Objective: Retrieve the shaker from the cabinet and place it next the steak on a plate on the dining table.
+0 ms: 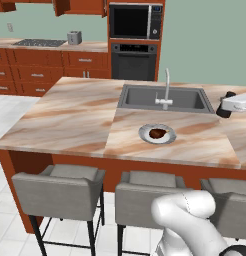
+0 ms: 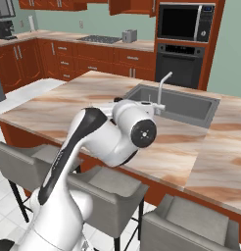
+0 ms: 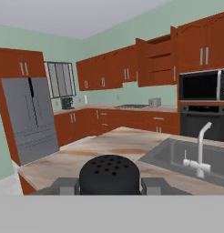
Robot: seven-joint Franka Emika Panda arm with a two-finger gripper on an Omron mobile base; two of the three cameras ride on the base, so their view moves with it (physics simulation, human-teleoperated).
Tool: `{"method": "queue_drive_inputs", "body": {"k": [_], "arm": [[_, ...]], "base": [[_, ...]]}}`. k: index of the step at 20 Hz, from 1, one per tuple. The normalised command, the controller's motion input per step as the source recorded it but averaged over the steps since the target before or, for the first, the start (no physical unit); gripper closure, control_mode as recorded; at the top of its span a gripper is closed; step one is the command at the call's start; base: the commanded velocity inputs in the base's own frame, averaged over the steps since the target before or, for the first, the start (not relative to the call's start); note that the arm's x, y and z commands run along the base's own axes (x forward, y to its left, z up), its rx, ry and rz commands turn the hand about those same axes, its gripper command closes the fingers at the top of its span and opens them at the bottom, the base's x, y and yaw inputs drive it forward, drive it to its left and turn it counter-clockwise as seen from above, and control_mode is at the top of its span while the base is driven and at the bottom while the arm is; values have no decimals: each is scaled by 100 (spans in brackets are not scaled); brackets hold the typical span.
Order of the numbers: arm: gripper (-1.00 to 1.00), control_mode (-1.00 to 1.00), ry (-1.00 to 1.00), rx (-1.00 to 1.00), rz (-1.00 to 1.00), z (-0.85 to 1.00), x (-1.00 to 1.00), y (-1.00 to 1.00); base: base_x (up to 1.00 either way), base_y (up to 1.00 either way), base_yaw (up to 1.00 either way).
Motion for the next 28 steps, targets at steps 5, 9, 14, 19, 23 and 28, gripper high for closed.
{"method": "queue_drive_inputs", "body": {"k": [5,9,14,19,23,28], "arm": [[100,-100,-1,-19,3,-32,13,-22],[100,-100,-1,-15,3,-48,36,-13],[100,-100,0,-3,3,-55,63,-2],[100,-100,0,0,0,-46,68,0],[100,-100,0,4,0,-39,61,0],[100,-100,1,9,0,-33,44,0]], "base": [[0,0,0],[0,0,0],[0,0,0],[0,0,0],[0,0,0],[0,0,0]]}}
